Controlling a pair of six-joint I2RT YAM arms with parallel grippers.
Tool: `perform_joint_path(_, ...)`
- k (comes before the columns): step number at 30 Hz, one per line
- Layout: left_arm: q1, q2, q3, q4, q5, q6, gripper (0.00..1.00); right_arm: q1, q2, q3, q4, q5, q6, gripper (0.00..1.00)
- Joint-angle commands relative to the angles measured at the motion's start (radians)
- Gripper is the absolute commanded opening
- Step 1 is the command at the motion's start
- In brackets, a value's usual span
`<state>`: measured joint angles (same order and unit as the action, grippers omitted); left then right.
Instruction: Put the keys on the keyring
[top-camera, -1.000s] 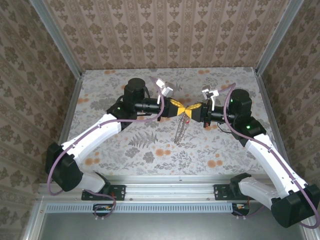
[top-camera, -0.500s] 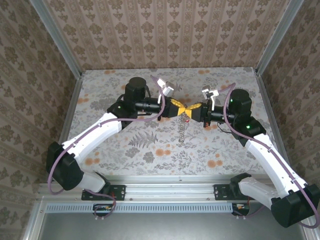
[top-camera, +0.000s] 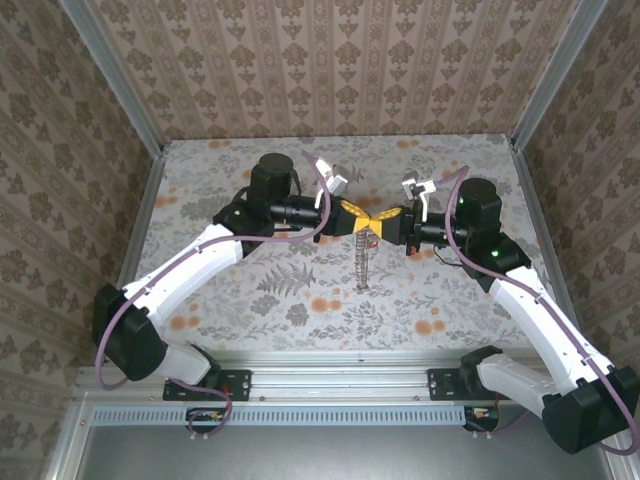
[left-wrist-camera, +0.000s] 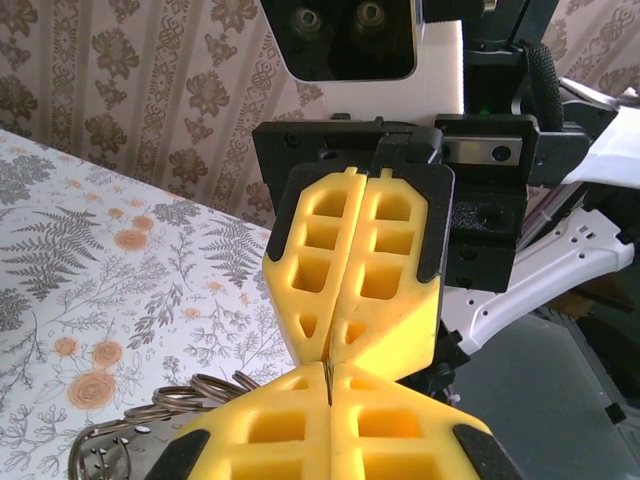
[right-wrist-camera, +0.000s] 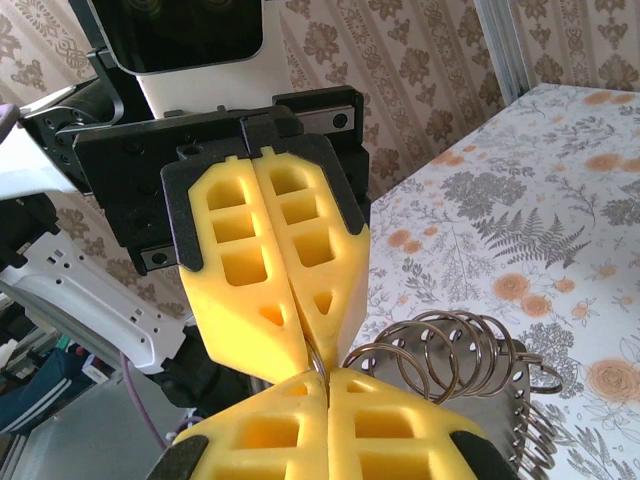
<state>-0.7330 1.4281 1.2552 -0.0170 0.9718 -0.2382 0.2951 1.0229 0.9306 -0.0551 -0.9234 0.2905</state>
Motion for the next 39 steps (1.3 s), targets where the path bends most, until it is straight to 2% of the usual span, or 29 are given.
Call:
perform_joint_path(1,-0.019,0.014,0.033,-0.014,0.077,0.022,0.0,0.002,0.008,0.025,0.041,0.024,0.002,0.0)
perform_joint_path(13,-0.019,0.006,0.04,-0.045,0.077,0.056,0.0,0.002,0.014,0.036,0.071,0.021,0.032,0.0)
perform_joint_path(17,-0.013,0.038,0.116,-0.21,0.112,0.122,0.01,0.002,0.03,0.049,0.04,0.006,0.01,0.0)
perform_joint_path(21,-0.016,0.076,0.18,-0.359,0.135,0.187,0.08,0.002,0.038,0.054,0.017,-0.008,-0.007,0.0)
perform_joint_path(25,-0.014,0.083,0.19,-0.386,0.135,0.205,0.14,0.003,0.045,0.061,-0.007,-0.017,-0.026,0.0)
perform_joint_path(29,-0.007,0.086,0.21,-0.448,0.13,0.241,0.15,0.002,0.048,0.063,-0.022,-0.012,-0.039,0.0)
perform_joint_path(34,-0.002,0.082,0.222,-0.491,0.122,0.269,0.12,0.002,0.049,0.064,-0.022,-0.01,-0.039,0.0)
perform_joint_path(39,-0.008,0.08,0.215,-0.487,0.099,0.288,0.0,0.004,0.048,0.062,-0.016,-0.006,-0.033,0.0)
